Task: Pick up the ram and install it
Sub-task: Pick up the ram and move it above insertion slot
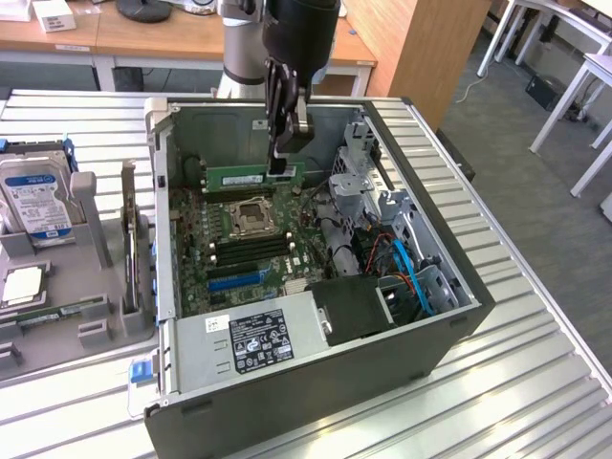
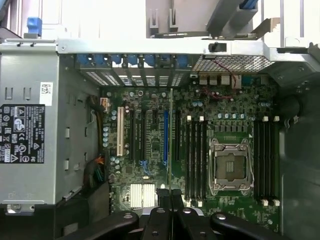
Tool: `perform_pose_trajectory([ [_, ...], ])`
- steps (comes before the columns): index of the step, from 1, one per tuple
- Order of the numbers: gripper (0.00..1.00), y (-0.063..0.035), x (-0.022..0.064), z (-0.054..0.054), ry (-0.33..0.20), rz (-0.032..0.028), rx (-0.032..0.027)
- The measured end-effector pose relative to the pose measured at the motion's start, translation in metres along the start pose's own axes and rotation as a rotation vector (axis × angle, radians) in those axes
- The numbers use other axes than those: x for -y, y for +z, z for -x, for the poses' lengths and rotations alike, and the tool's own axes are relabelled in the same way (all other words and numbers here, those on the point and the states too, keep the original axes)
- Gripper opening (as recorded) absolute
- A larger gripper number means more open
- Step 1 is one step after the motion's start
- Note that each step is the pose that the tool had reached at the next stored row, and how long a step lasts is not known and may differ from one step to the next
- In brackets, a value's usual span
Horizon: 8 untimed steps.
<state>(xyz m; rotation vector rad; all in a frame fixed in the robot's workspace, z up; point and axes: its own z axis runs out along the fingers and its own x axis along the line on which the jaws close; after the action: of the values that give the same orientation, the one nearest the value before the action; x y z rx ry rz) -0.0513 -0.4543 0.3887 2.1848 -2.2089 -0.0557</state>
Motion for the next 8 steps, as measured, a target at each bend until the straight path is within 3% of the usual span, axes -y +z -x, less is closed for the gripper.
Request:
perform_pose_trajectory([
  [8, 0.12, 0.0016, -0.0001, 0.016, 0.0, -0.0001, 0.0003],
])
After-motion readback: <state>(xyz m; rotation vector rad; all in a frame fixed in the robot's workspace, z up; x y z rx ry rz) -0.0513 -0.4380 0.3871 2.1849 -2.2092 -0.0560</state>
